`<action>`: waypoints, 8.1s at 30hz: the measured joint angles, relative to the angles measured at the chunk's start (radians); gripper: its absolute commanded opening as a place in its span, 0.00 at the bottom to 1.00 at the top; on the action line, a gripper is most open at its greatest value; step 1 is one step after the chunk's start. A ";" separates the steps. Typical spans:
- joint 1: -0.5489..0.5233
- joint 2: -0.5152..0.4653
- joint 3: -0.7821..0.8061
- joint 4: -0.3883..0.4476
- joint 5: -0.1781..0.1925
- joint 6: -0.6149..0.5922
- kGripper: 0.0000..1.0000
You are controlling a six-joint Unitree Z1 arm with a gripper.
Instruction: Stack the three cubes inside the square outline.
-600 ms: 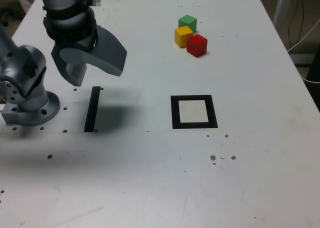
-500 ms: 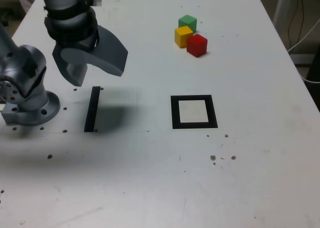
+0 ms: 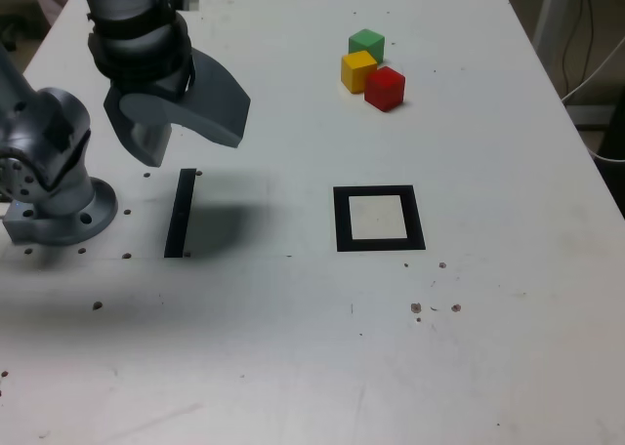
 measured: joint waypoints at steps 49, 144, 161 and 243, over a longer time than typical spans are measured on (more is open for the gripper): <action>0.574 0.523 -0.799 0.207 -0.126 0.274 0.99; 0.534 0.833 -0.966 0.186 -0.032 -0.048 0.33; 0.189 0.602 -0.729 0.124 -0.047 -0.121 0.33; 0.216 0.624 -0.633 -0.007 -0.026 0.031 1.00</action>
